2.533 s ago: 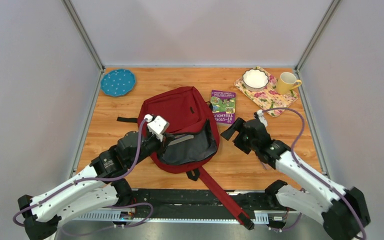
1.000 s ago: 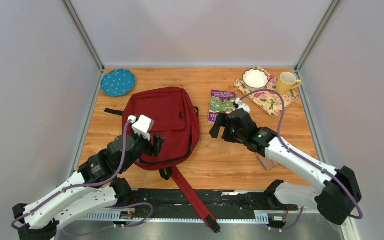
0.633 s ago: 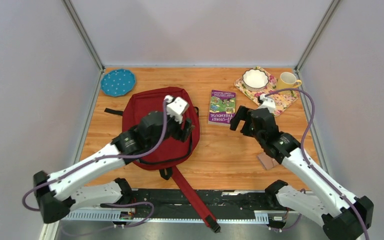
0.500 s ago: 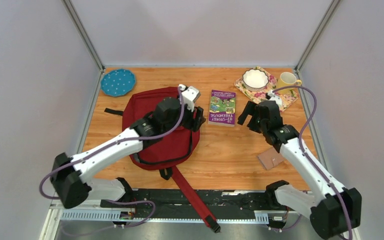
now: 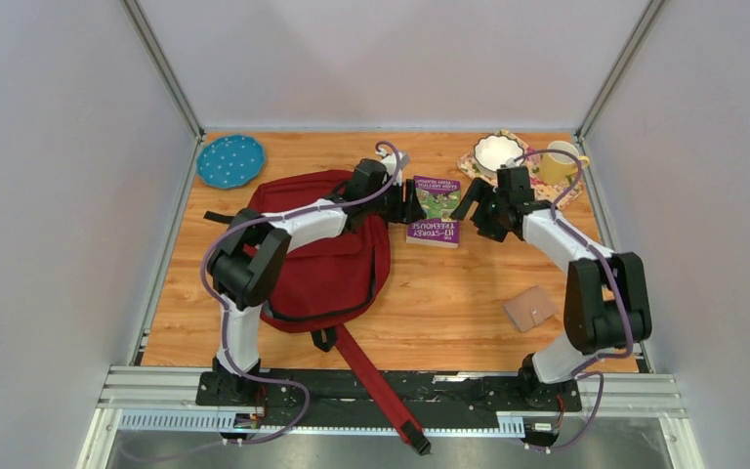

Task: Pack the student bag
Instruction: Pick up the book from the center of the board.

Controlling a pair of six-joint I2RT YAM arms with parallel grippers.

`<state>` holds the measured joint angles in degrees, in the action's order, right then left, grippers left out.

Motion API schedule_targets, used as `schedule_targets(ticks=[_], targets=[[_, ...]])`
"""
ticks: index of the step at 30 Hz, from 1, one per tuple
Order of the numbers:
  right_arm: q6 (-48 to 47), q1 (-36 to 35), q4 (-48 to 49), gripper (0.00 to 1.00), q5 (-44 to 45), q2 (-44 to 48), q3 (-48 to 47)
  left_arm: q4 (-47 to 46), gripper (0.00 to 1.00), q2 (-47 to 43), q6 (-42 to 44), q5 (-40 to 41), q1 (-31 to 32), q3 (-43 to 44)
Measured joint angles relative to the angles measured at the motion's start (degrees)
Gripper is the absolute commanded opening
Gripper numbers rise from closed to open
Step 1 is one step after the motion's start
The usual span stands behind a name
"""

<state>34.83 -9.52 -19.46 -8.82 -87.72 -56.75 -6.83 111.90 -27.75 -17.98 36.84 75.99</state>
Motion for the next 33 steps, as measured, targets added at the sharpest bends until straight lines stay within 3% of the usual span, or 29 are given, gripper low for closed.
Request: schedule_targets(ticks=[8,11,18,20,26,33], targets=[[0.94,0.35,3.48,0.83,-4.13,-10.62,-3.28,-0.13,0.61,6.99,-3.69,-2.03,-0.42,2.84],[0.98,0.42,4.31,0.83,-4.85,-12.33,-3.80,-0.09,0.74,7.02,-3.65,-0.96,-0.48,2.58],[1.36,0.72,5.79,0.83,-5.92,-14.53,-4.13,2.21,0.75,6.56,-1.73,3.10,-0.50,1.36],[1.66,0.72,6.47,0.79,-6.64,-15.78,-4.61,4.52,0.75,7.26,-1.38,2.95,-0.50,3.78],[3.34,0.83,9.35,0.62,-10.43,-17.49,-4.85,3.10,0.66,9.09,-2.91,-1.22,-0.50,5.42],[4.59,2.05,11.61,0.53,-11.93,-17.57,-3.28,0.44,0.52,11.85,-5.88,-4.79,-1.81,5.25]])
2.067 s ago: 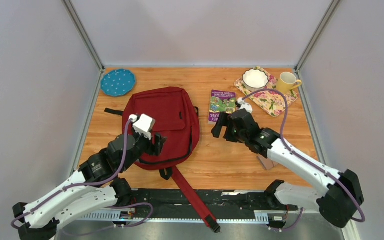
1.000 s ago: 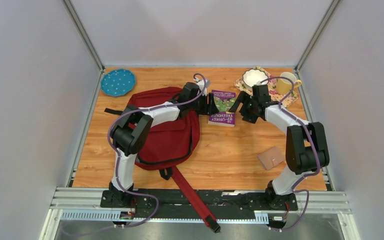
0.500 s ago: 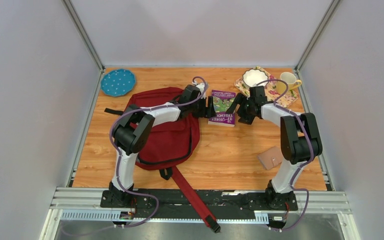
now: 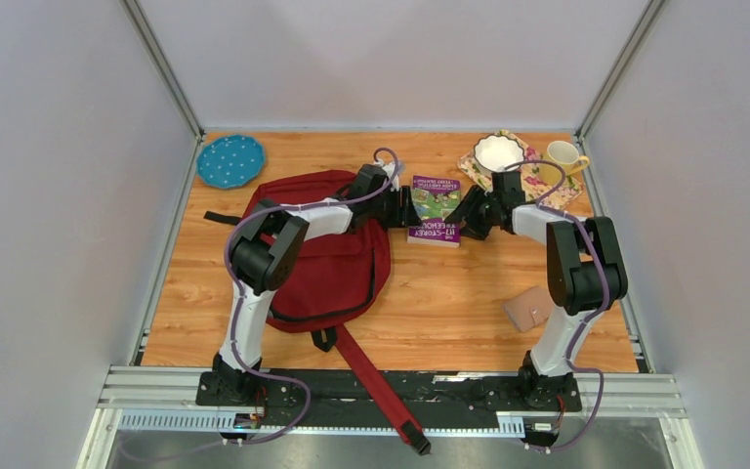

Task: Pack the student bag
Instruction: Pick up the book from the center of the board.

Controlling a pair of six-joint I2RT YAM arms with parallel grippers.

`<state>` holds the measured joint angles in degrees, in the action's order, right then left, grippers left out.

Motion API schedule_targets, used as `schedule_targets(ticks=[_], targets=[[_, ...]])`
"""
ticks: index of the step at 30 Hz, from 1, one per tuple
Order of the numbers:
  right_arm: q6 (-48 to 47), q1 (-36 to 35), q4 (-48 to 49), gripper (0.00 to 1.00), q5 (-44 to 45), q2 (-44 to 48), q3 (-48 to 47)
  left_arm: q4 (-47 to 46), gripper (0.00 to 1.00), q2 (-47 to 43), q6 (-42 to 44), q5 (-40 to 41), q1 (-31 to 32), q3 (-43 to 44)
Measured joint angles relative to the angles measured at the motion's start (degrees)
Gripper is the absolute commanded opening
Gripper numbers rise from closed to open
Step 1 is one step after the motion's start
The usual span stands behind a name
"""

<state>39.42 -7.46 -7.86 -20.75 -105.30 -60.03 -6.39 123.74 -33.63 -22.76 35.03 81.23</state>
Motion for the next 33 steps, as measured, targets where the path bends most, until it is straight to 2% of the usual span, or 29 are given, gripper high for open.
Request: schedule_targets(ticks=[9,11,13,17,19,22,25,33], targets=[[1.07,0.66,2.62,0.50,-0.61,0.13,1.77,-4.02,0.50,-0.11,-3.13,-0.81,-0.63,-2.03],[1.31,0.70,3.39,0.50,-0.74,0.31,2.25,-4.24,0.45,-0.17,-3.37,-0.81,-0.63,-2.03],[1.44,0.76,4.00,0.50,-0.85,0.44,2.64,-4.59,0.37,-0.20,-3.74,-0.83,-0.63,-2.03],[1.73,0.85,4.57,0.50,-0.85,0.61,2.99,-7.28,0.34,-0.26,-5.22,-0.70,-1.09,-2.71],[1.77,0.85,4.68,0.50,-0.85,0.61,3.02,-9.07,0.36,-0.33,-6.10,-0.72,-1.29,-3.58],[1.92,0.85,4.70,0.50,-0.87,0.61,3.04,-12.39,0.44,-0.55,-7.54,-0.92,-1.31,-5.22],[1.95,0.85,4.90,0.50,-0.85,0.72,3.23,-15.45,0.47,-0.72,-9.55,-2.32,-1.31,-5.90],[2.67,0.85,5.62,0.51,-1.86,0.83,3.85,-20.72,0.49,-0.72,-14.08,-7.48,-0.81,-5.53]])
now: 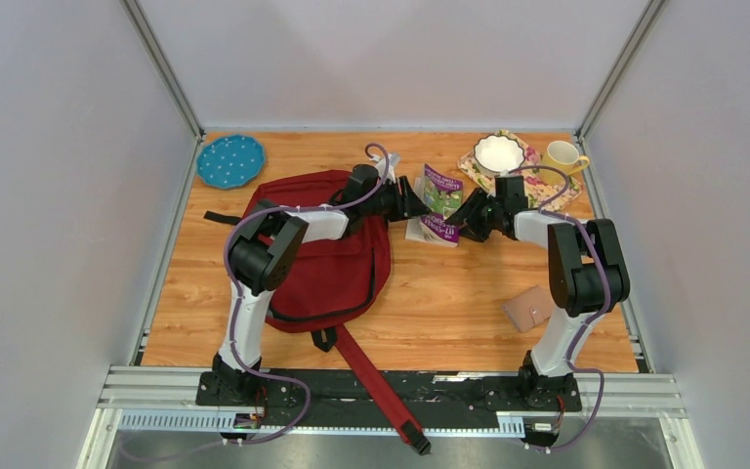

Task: Pack the student bag
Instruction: Pick up the book from the center of the board.

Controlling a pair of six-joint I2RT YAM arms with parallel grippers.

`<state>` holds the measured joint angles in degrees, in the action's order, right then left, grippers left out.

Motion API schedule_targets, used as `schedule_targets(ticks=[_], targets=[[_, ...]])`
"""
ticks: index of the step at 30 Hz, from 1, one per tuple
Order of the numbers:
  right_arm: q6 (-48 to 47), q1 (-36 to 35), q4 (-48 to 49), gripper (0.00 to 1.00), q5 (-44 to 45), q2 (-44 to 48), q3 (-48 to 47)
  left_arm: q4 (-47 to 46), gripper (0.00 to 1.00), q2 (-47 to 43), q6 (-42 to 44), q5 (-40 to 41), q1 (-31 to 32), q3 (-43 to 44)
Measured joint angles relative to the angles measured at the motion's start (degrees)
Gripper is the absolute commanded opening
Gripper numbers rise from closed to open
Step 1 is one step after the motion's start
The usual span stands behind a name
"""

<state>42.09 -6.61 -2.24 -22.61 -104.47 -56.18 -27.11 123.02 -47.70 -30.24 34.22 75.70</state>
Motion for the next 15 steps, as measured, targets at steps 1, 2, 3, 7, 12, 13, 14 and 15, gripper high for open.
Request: schedule_targets(ticks=[1,2,3,7,12,13,14,15], targets=[[0.09,0.00,-0.02,0.51,-0.11,0.00,0.00,0.02,0.49,0.00,-0.15,-0.17,0.00,0.09],[0.11,0.00,0.00,0.51,-0.17,0.00,0.02,0.02,0.48,0.00,-0.24,-0.22,0.00,0.11],[0.13,0.00,0.00,0.51,-0.22,0.00,0.02,0.28,0.48,0.00,-0.26,-0.17,0.00,0.11],[0.13,0.00,0.00,0.51,-0.26,0.00,0.02,3.30,0.12,0.00,-0.11,0.83,0.00,0.50],[0.15,0.00,0.07,0.55,-0.44,0.09,0.11,14.05,0.00,0.46,2.19,1.81,0.04,5.77],[0.15,0.00,0.15,0.56,-0.52,0.13,0.13,15.85,0.00,0.50,2.91,2.01,0.15,6.75],[0.15,0.00,0.20,0.58,-0.66,0.24,0.26,16.76,0.00,0.50,3.34,2.27,0.24,7.15],[0.15,0.00,0.22,0.60,-0.79,0.46,0.48,17.38,0.00,0.50,3.74,2.38,0.26,7.28]])
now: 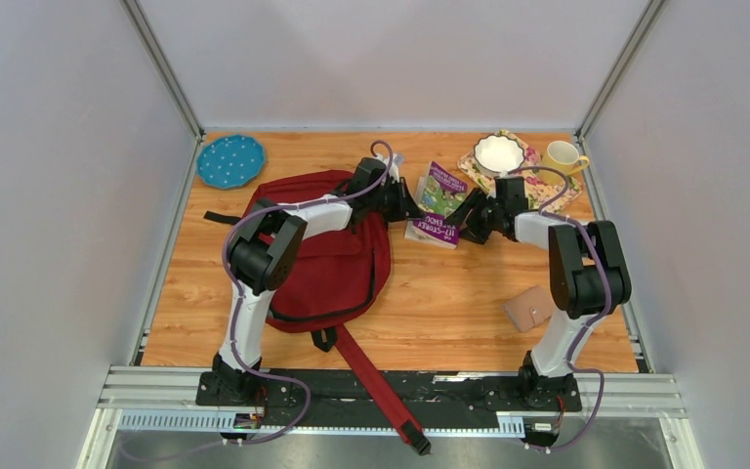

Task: Pack the student bag
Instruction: Pick up the book from the center of the board.

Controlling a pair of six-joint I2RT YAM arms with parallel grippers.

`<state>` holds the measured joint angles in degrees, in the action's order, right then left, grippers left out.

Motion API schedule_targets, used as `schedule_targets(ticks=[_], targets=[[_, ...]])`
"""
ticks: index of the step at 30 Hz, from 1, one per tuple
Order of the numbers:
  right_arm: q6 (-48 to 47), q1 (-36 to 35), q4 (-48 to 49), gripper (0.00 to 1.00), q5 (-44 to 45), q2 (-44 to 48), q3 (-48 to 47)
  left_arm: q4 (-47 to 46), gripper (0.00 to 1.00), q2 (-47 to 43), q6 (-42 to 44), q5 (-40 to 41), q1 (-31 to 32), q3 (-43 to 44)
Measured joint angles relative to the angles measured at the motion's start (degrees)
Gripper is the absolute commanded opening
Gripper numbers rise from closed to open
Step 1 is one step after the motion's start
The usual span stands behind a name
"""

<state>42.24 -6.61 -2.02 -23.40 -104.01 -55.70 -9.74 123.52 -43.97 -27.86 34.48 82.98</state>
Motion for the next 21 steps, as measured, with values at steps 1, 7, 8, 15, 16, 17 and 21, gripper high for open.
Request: schedule_targets(ticks=[1,7,8,15,16,17,21], targets=[[0.00,0.00,0.02,0.65,-0.26,0.24,0.24,0.70,0.00,0.00,0.52,0.24,0.02,0.00],[0.15,0.22,-0.31,0.78,-2.01,4.33,3.78,1.16,0.00,-1.81,2.86,0.00,0.66,-3.08],[0.09,0.52,-0.55,0.79,-2.45,5.99,5.03,1.27,0.00,-2.80,3.37,-0.44,0.92,-4.07],[-0.07,4.00,-0.48,0.81,-4.09,22.95,15.41,3.80,0.00,-11.19,6.56,-5.14,2.64,-8.11],[-0.04,4.20,-0.66,0.83,-4.13,25.46,16.68,3.80,0.00,-12.61,6.64,-5.68,2.67,-8.76],[-0.07,4.17,-1.11,0.83,-4.15,29.00,18.36,3.72,0.00,-14.58,6.64,-6.47,2.69,-9.79],[0.22,4.11,-2.12,0.88,-5.20,40.54,23.19,2.60,0.00,-21.81,6.43,-8.90,2.67,-13.25]])
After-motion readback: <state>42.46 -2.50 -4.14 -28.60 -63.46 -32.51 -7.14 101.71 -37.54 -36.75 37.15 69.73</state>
